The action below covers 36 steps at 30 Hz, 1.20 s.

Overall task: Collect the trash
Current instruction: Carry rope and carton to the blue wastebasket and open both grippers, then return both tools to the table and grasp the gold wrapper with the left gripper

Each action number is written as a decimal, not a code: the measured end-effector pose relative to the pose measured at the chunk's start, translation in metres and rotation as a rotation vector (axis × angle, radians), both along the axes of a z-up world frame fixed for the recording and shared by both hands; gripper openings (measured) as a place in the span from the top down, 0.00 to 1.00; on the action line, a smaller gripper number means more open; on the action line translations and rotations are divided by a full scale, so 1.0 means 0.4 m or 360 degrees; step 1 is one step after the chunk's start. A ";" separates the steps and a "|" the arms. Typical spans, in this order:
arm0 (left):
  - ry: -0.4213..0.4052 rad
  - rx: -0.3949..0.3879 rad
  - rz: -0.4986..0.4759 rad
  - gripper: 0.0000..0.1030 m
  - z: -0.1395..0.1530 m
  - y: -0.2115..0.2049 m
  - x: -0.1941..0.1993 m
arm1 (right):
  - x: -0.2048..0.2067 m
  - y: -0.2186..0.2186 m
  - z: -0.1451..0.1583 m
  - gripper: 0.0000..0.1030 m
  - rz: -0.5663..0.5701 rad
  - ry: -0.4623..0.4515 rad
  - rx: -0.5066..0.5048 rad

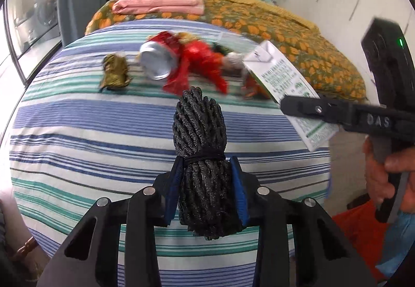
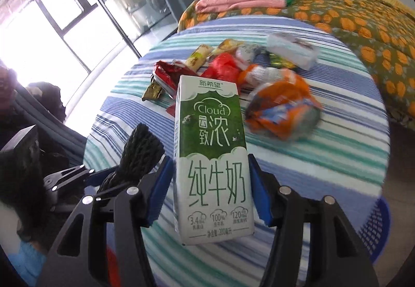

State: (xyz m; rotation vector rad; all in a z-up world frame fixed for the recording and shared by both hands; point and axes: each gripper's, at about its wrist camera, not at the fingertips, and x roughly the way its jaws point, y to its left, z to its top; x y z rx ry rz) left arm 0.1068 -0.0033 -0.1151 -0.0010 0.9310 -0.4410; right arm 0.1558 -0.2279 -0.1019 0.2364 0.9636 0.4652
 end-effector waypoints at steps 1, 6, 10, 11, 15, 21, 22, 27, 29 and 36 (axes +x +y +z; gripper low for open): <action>-0.0001 -0.0027 -0.0022 0.66 0.009 -0.019 -0.006 | -0.029 -0.039 0.005 0.46 -0.0040 -0.0010 0.0024; 0.0000 -0.0146 -0.0236 0.66 0.048 -0.185 -0.056 | -0.157 -0.291 -0.011 0.45 -0.0381 -0.0033 -0.0023; 0.0044 -0.0172 -0.0463 0.65 0.041 -0.373 -0.098 | -0.222 -0.499 -0.094 0.45 -0.0684 0.0069 -0.0108; 0.0053 -0.0164 -0.0495 0.65 0.034 -0.410 -0.106 | -0.234 -0.541 -0.120 0.45 -0.0742 0.0096 -0.0135; 0.0122 -0.0118 -0.0632 0.65 -0.027 -0.587 -0.131 | -0.268 -0.665 -0.230 0.45 -0.0873 0.0194 -0.0133; 0.0207 -0.0013 -0.0718 0.64 -0.152 -0.799 -0.114 | -0.271 -0.784 -0.327 0.45 -0.1007 0.0293 -0.0054; 0.0220 -0.0005 -0.0726 0.64 -0.175 -0.830 -0.106 | -0.270 -0.798 -0.338 0.45 -0.1023 0.0307 -0.0031; 0.0189 0.0026 -0.0715 0.36 -0.252 -0.912 -0.062 | -0.288 -0.846 -0.371 0.27 -0.1068 0.0322 0.0078; 0.0177 0.0045 -0.0699 0.27 -0.269 -0.924 -0.046 | -0.288 -0.860 -0.373 0.26 -0.1123 0.0325 0.0122; 0.0045 -0.0045 -0.0706 0.08 -0.176 -0.861 -0.084 | -0.321 -0.871 -0.331 0.21 -0.1188 0.0228 0.0102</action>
